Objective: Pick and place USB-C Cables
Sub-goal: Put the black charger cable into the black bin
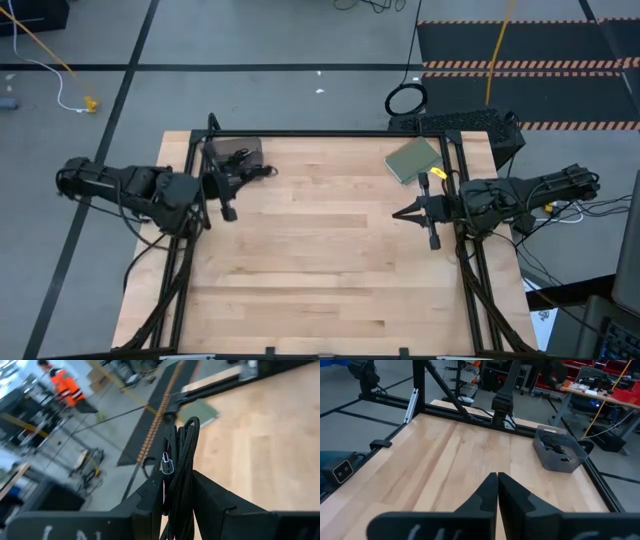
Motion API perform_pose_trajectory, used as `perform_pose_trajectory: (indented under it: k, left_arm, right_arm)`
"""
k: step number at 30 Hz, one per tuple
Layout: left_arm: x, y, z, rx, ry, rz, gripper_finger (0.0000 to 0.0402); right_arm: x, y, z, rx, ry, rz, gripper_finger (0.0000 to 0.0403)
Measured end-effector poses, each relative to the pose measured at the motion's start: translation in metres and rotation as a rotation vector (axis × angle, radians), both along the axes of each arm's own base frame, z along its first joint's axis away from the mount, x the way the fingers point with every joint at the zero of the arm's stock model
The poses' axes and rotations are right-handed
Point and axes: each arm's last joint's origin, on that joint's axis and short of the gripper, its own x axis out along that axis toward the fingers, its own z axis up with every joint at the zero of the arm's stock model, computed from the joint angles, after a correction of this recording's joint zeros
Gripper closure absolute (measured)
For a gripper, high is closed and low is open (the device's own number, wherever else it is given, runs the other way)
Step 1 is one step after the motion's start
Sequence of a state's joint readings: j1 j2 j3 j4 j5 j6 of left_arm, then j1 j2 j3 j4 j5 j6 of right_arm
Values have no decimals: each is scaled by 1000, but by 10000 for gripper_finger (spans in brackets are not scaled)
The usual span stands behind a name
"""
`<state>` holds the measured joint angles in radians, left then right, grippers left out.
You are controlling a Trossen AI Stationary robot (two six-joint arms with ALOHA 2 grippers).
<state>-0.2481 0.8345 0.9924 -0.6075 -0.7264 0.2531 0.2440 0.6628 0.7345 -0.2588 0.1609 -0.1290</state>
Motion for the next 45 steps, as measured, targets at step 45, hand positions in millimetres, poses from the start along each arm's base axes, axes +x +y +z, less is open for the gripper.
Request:
perform_pose_trajectory:
  k: [45]
  left_arm:
    - [-24, 120, -159, 87, 423, 413, 309]
  right_arm:
    - [1, 0, 5, -84, -59, 24, 399]
